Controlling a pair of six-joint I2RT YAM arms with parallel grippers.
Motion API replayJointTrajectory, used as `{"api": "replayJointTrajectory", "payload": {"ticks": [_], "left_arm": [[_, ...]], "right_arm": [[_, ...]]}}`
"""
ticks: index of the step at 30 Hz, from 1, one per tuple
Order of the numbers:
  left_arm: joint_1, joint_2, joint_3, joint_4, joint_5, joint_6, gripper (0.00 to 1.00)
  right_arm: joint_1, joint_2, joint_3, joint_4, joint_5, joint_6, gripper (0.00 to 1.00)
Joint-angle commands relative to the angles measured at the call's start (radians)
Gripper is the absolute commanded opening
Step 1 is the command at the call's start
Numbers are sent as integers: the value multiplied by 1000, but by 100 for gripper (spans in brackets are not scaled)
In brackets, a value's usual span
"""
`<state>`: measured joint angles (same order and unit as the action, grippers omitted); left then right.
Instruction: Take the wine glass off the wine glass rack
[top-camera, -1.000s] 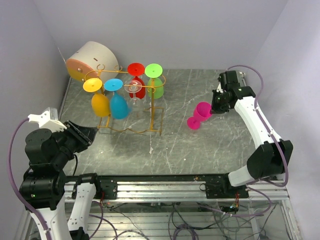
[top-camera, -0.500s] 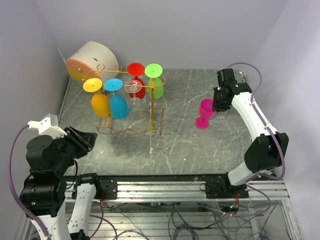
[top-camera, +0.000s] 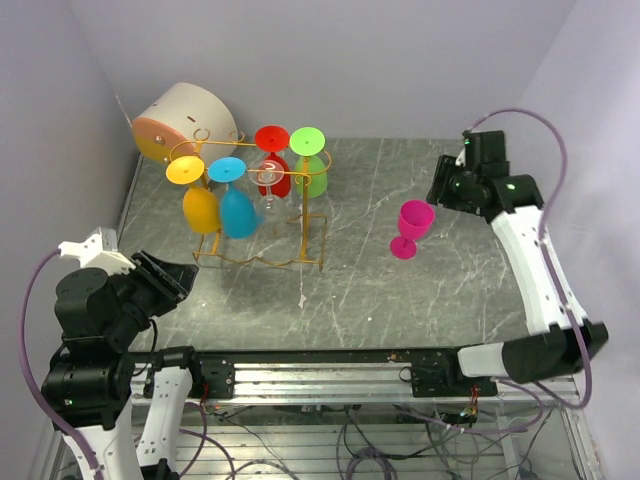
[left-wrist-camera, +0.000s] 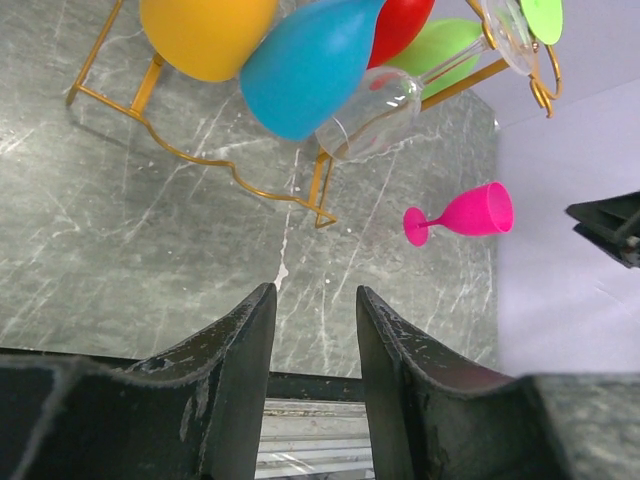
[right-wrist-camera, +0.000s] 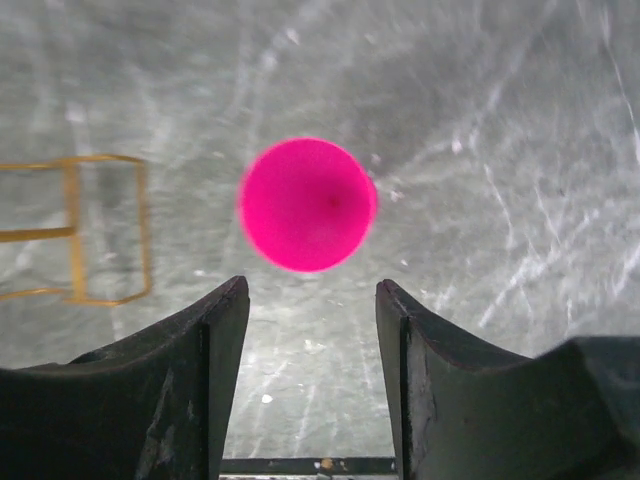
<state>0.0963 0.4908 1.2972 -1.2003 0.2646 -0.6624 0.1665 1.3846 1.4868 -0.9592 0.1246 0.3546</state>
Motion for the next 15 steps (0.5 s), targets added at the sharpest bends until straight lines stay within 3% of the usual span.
{"api": "replayJointTrajectory", "payload": {"ticks": [1,7,11,15], "left_arm": [[-3,28,-4,54,52,-64,48],[-4,58,-82,203,187,-214,48],[-4,68,-107,287,199,-290,48],[-4,101,-110,382,219,-356,48]], "right_arm": [[-4,-118,109,12,-225,13,56],[-5,-160,178,56,-588,79,56],[-4,-124,204,129,-850,132,53],[-3,-126,193,209,-910,190,51]]}}
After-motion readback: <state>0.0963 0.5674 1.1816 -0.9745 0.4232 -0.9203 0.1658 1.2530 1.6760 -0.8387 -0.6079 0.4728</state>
